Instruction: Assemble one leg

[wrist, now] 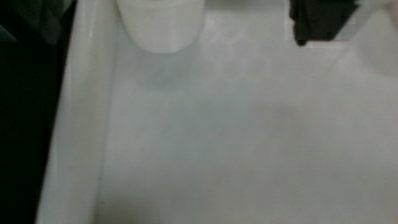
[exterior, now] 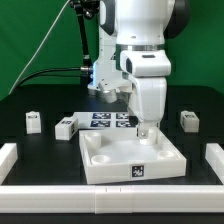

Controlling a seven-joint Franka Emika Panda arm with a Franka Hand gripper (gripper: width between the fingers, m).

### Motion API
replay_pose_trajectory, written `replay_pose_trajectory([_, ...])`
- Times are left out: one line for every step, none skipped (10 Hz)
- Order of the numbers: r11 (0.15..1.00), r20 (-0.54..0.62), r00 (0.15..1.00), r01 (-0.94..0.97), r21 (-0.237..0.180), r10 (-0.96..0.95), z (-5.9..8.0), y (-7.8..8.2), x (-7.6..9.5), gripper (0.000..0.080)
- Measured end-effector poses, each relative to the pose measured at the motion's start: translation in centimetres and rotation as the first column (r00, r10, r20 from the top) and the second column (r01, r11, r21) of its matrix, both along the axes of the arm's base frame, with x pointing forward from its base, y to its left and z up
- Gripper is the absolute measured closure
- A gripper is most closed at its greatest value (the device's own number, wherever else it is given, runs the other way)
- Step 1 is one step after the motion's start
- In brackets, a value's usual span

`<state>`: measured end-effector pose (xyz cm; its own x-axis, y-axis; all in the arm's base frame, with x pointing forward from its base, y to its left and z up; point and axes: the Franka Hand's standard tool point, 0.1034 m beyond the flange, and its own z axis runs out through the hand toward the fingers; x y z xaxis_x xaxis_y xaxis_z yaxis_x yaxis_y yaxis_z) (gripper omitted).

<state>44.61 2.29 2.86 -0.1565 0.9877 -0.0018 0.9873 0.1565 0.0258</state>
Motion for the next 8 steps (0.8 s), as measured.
replay_pose_trajectory([1.000,-0.015,1.000,0.004,0.001,-0.004,-0.5,-0.2,-0.8,0.0150])
replay_pose_trajectory([1.000,-0.025,1.000,0.009,0.001,-0.009,-0.8,-0.4,-1.2,0.0150])
replay_pose_trajectory([1.000,-0.033,0.999,0.017,0.001,-0.017,-1.2,-0.7,-1.4,0.0150])
replay_pose_trajectory([1.000,-0.036,0.999,0.023,0.001,-0.023,-1.4,-1.0,-1.4,0.0150])
replay_pose_trajectory([1.000,-0.039,0.999,0.024,0.002,-0.024,-1.6,-1.0,-1.4,0.0150])
replay_pose_trajectory([1.000,-0.044,0.999,0.025,0.003,-0.025,-1.9,-1.0,-1.5,0.0150])
replay_pose_trajectory([1.000,-0.048,0.998,0.027,0.003,-0.027,-2.1,-0.9,-1.5,0.0150])
replay_pose_trajectory([1.000,-0.048,0.998,0.027,0.004,-0.027,-2.2,-0.9,-1.3,0.0150])
